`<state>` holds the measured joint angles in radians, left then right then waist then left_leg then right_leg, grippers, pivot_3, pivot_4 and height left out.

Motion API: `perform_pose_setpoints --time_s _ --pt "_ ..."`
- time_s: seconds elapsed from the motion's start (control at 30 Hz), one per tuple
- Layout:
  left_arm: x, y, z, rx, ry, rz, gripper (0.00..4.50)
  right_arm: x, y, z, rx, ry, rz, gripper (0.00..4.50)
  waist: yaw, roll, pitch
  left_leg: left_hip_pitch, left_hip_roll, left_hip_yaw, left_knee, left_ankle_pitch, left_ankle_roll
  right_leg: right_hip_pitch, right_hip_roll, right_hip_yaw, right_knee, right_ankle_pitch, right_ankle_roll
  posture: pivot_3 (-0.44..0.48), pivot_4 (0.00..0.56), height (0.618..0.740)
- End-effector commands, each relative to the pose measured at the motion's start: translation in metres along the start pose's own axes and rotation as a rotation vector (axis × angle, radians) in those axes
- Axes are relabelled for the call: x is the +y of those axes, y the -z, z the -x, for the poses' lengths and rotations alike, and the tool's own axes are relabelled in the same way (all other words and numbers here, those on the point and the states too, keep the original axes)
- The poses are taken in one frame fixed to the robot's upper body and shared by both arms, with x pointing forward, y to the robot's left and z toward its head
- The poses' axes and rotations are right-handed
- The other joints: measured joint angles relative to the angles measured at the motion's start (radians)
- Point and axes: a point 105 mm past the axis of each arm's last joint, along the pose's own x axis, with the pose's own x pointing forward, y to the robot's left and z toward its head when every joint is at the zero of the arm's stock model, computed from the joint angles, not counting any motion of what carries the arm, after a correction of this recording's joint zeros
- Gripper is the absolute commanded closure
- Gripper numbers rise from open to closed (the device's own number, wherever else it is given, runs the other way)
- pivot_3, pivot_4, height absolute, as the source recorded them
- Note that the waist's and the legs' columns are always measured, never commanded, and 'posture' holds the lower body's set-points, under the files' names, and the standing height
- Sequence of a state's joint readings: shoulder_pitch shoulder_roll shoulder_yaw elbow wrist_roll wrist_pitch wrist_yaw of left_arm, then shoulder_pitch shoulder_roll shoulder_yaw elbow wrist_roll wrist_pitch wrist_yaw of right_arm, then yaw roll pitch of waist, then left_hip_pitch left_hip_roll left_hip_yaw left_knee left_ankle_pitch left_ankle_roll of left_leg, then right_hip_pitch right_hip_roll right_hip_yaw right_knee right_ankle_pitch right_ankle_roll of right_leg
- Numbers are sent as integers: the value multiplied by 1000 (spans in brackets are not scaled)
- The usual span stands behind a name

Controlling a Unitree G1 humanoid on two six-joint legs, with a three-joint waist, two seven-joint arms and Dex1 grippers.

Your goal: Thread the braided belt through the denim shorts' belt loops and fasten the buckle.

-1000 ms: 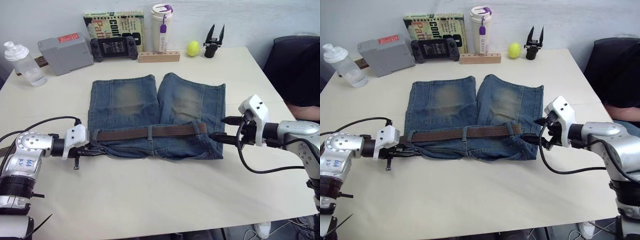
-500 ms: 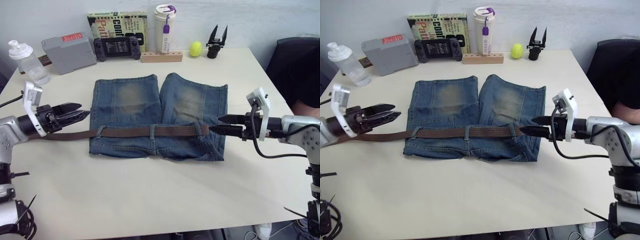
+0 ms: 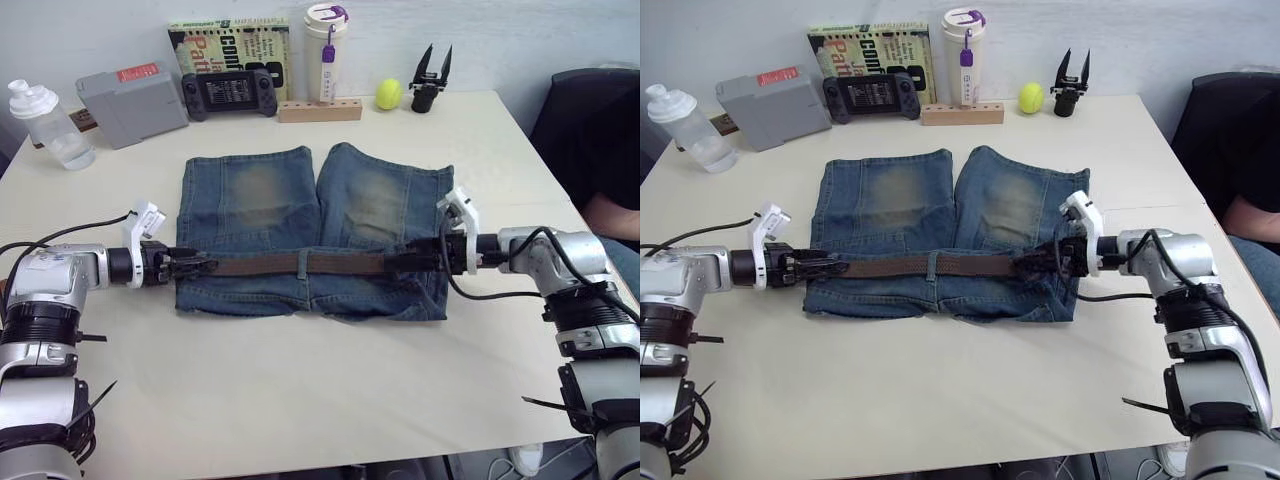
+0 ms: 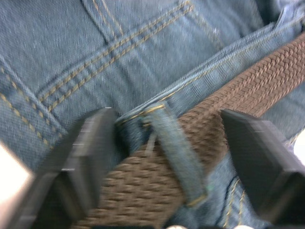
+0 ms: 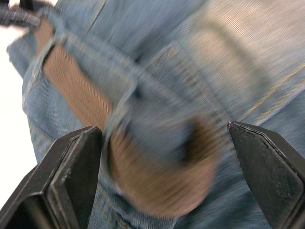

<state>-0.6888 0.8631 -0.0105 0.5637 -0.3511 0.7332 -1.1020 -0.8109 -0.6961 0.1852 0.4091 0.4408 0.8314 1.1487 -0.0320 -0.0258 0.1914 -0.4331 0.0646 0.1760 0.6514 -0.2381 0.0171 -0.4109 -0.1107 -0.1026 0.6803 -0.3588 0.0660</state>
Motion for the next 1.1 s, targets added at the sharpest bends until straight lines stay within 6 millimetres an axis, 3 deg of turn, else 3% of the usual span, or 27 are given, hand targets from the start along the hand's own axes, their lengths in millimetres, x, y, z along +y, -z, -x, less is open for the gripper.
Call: perform_pose_setpoints --time_s 0.03,0.07,0.17,0.23,0.27,0.3,0.33,0.47,0.57,0.77,0.9,1.03,1.07,1.1 --pt "-1 10 2 38 32 -67 2739 -5 2 1 1 15 111 515 1 0 0 0 0 0 0 0 0 0 0 0 0 0 0 0 150 709" --pt "-3 8 2 20 49 -80 3079 -3 1 0 -2 -1 143 765 1 0 0 0 0 0 0 0 0 0 -1 0 0 0 0 0 150 709" --pt "-11 3 7 -19 110 -134 4305 9 -5 1 -19 -60 283 2113 1 0 0 0 0 0 0 0 0 0 -1 0 0 0 0 0 150 709" --pt "-20 -2 14 -49 164 -177 4500 19 -11 7 -52 -93 388 3105 -1 0 0 -1 0 0 1 0 0 0 -1 0 0 0 0 0 150 709" --pt "-22 -3 16 -58 180 -188 4500 21 -13 9 -61 -102 419 3383 -3 0 0 -2 0 0 1 0 0 -1 -1 0 0 0 0 0 150 709" --pt "-32 -8 24 -99 239 -228 4500 28 -14 13 -79 -99 549 3857 -2 0 0 -3 0 -1 1 0 0 -2 0 -1 0 0 0 0 150 709" --pt "-40 -13 31 -137 280 -259 4500 34 -14 18 -92 -101 642 4058 -2 0 0 -3 0 -1 2 0 0 -2 0 -1 1 0 0 0 150 709" --pt "-64 -15 53 -174 357 -412 4500 57 -21 26 -200 20 1018 4092 -2 0 0 -5 1 -2 2 0 0 -3 -1 -1 0 0 0 0 150 709" --pt "-78 8 55 -114 382 -512 4500 80 -6 36 -285 57 1232 4092 0 0 0 -2 0 -2 2 0 0 -1 -2 -1 1 0 0 0 150 709" --pt "-89 59 50 -11 338 -870 4500 121 71 55 -329 35 1557 4092 4 0 0 4 0 -3 -2 -1 -1 7 -2 1 -5 -1 0 0 150 709" --pt "-95 88 48 17 343 -1078 4500 133 125 68 -286 -3 1611 4092 4 -1 -1 15 0 -6 -3 -4 -3 20 -2 1 -8 -1 0 0 150 709" --pt "-100 120 45 79 393 -1171 4500 136 157 74 -241 -37 1615 4092 2 0 -1 15 0 -7 -4 -5 -3 21 -2 0 -9 -1 -1 0 150 709" --pt "-102 128 45 92 413 -1177 4500 136 162 76 -236 -38 1613 3052 2 1 -2 16 0 -7 -4 -5 -3 21 -2 1 -9 -1 -1 0 150 709" --pt "-103 133 45 97 425 -1180 4500 136 166 77 -234 -38 1613 2685 1 1 -2 17 0 -7 -4 -5 -3 21 -2 1 -9 -1 -1 0 150 709"
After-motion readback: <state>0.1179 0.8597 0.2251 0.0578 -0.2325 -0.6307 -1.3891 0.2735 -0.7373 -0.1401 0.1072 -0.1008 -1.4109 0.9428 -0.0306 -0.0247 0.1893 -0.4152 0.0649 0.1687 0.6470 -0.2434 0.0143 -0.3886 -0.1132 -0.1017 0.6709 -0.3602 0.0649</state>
